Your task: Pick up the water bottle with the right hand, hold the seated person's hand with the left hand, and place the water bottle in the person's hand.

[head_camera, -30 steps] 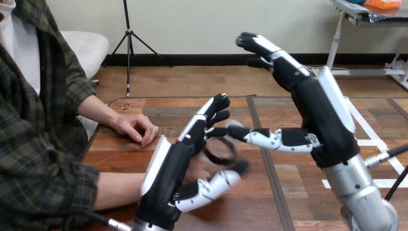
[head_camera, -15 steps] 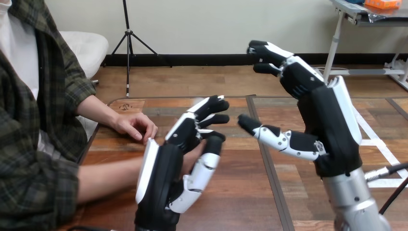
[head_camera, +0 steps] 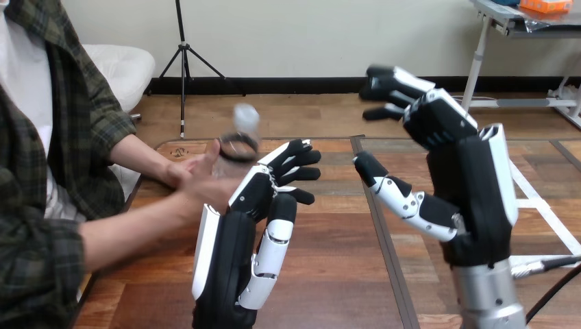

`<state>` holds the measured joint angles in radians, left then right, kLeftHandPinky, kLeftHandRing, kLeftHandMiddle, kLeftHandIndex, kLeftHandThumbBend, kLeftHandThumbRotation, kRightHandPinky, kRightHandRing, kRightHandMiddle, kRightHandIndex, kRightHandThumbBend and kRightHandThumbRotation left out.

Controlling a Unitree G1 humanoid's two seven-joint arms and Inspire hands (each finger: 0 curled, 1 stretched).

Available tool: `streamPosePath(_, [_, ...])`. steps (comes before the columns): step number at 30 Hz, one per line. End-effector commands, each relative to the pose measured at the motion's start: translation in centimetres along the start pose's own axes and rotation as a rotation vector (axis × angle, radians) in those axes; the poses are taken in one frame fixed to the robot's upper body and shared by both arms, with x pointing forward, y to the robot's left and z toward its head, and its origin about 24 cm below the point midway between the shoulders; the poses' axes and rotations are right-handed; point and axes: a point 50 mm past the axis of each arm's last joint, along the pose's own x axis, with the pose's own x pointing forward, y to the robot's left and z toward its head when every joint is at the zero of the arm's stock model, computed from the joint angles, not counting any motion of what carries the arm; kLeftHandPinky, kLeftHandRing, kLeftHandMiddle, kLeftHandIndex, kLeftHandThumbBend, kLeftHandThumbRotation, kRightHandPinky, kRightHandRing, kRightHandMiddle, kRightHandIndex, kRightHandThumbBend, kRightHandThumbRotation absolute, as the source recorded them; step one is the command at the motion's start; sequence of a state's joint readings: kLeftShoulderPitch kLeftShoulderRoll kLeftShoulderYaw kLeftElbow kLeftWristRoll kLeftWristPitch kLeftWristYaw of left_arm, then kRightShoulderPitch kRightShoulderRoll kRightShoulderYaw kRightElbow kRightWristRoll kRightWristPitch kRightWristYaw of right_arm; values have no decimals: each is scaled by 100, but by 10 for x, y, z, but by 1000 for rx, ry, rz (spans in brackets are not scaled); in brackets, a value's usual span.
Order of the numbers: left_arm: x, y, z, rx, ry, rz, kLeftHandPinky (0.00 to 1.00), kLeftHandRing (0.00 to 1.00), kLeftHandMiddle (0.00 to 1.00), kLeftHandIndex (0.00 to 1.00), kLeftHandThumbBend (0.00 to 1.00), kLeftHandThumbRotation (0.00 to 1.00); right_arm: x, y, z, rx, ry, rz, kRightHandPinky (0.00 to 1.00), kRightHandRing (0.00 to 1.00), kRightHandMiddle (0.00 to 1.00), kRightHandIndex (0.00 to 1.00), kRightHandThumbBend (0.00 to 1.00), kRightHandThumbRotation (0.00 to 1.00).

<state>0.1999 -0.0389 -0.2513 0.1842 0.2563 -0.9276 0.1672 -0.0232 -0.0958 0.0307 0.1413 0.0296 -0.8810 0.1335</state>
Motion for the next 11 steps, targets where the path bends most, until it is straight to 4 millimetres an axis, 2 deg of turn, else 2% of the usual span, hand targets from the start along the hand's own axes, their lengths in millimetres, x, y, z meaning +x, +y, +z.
streamPosePath(1, [10, -1, 2, -6, -44, 4, 57, 70, 75, 77, 28, 99, 0, 3, 0, 25, -16, -54, 59, 69, 73, 68, 40, 14])
streamPosePath(11, [11, 0, 3, -2, -43, -25, 57, 69, 74, 76, 27, 95, -6, 9, 0, 47, -4, -73, 59, 67, 72, 67, 38, 14])
